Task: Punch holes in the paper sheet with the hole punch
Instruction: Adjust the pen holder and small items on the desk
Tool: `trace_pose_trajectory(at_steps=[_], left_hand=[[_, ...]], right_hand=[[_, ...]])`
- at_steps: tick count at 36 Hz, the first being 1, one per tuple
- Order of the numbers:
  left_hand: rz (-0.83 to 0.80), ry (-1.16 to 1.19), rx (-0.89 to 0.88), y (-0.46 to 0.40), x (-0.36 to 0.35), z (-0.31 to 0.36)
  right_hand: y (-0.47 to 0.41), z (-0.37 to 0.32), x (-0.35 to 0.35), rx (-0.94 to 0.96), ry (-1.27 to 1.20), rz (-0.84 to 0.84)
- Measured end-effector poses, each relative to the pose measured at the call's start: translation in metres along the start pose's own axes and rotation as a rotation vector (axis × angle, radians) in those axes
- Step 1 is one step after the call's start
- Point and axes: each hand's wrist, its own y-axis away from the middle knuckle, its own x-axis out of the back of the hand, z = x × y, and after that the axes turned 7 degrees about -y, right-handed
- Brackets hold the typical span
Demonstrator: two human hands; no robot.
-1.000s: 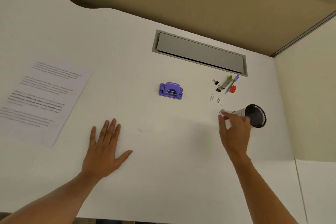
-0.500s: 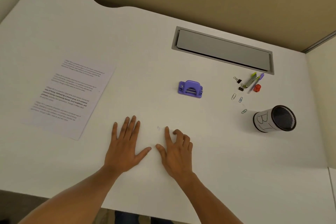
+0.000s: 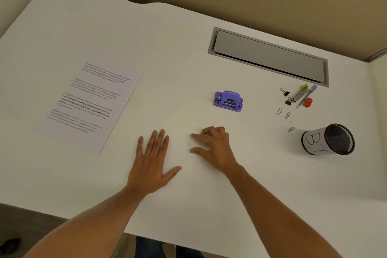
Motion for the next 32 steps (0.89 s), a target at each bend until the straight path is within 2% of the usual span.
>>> trace_pose_trajectory(at_steps=[7,12,18,26,32], left_hand=[[-0.006,0.001,0.004,-0.001,0.0,0.0],[-0.001,0.005,0.005,0.001,0.0,0.0],[0.003,0.008,0.006,0.001,0.0,0.0],[0.02,0.016,0.003,0.0,-0.001,0.0],[0.009,0.018,0.002,0.0,-0.002,-0.001]], right_hand=[[-0.023,0.0,0.004,0.163,0.097,-0.129],[-0.025,0.002,0.003,0.216,0.061,-0.067],[-0.024,0.001,-0.001,0.241,0.066,-0.01],[-0.011,-0.018,-0.017,0.194,0.324,0.07],[-0.004,-0.024,-0.027,0.144,0.418,0.055]])
